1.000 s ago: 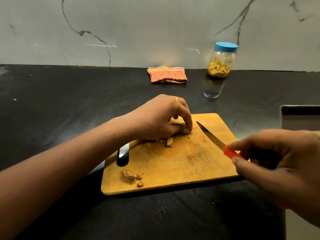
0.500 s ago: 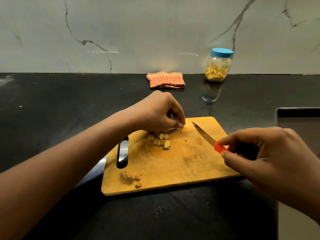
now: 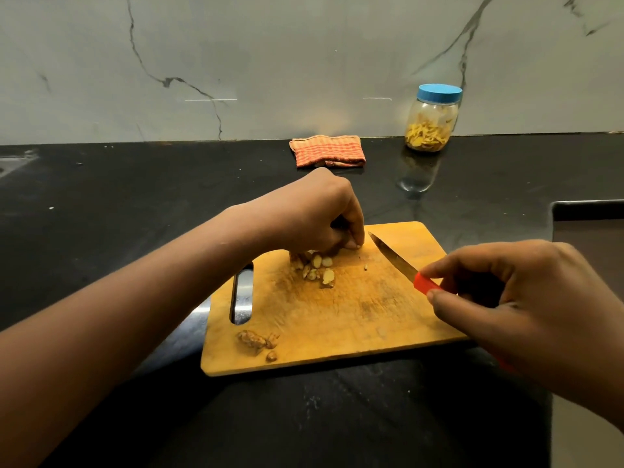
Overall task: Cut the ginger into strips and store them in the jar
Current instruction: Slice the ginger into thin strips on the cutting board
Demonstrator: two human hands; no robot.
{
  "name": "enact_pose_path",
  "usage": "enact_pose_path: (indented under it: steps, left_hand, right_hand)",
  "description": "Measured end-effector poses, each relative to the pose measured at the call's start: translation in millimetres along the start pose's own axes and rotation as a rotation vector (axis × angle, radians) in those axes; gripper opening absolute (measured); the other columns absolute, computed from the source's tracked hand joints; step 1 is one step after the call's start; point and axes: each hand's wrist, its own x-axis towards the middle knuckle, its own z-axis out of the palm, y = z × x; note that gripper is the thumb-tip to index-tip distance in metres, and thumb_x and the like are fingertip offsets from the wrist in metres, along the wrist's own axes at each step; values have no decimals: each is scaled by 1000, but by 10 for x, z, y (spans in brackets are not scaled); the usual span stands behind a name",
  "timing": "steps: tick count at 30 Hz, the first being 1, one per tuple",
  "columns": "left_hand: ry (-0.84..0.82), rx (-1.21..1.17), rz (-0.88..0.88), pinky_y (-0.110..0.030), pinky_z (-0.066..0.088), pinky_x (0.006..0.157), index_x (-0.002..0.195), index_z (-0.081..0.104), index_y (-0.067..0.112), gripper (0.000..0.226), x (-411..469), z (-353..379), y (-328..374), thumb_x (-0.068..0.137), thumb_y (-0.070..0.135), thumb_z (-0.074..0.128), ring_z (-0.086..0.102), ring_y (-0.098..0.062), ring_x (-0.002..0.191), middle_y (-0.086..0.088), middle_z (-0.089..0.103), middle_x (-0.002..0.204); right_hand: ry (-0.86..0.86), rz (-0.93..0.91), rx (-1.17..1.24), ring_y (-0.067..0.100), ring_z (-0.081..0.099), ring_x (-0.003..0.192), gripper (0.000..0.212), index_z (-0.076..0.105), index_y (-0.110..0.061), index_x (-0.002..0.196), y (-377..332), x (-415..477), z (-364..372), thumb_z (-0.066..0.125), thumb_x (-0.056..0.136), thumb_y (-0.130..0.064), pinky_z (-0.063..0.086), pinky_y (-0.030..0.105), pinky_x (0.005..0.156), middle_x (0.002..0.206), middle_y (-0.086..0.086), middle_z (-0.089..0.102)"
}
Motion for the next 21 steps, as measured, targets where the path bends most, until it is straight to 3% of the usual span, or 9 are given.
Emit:
enact_pose_path:
  steps: [5, 8, 10, 14, 21]
  left_hand:
    - [42, 4, 90, 1, 42, 70, 106, 76, 19, 18, -92, -14, -23, 90, 14, 69, 59, 9, 78, 20, 63, 92]
    - [95, -80, 125, -6, 45, 69, 104, 77, 20, 17, -339, -148, 14, 89, 16, 71, 65, 4, 84, 20, 69, 92]
    - [-4, -156, 140, -15, 50, 72, 102, 77, 22, 16, -589, -254, 43, 87, 18, 72, 68, -2, 88, 17, 73, 92]
    - [-193, -248, 123, -30, 55, 74, 100, 78, 26, 16, -1024, -263, 41, 85, 20, 74, 69, -14, 88, 16, 74, 94]
    - [-215, -204, 88, -41, 54, 74, 99, 78, 35, 17, -1159, -145, -68, 86, 25, 74, 67, -16, 92, 21, 72, 98]
  right_hand:
    - [9, -13, -4, -2, 64, 74, 20, 70, -42, 88, -16, -33, -10, 68, 69, -42, 52, 16, 63, 84, -27, 65]
    - [43, -21, -20, 2, 65, 66, 17, 70, -42, 87, -37, -54, -12, 72, 70, -39, 52, 21, 51, 76, -23, 67]
    - [74, -32, -17, 5, 66, 62, 18, 71, -42, 87, -48, -57, -5, 73, 71, -37, 54, 27, 50, 74, -20, 67]
    - [56, -59, 31, 8, 67, 63, 20, 70, -41, 92, -89, -79, 4, 72, 72, -38, 56, 28, 51, 76, -17, 68]
    - [56, -62, 25, 8, 67, 62, 20, 70, -40, 91, -162, -131, -10, 72, 72, -38, 55, 27, 50, 75, -16, 67]
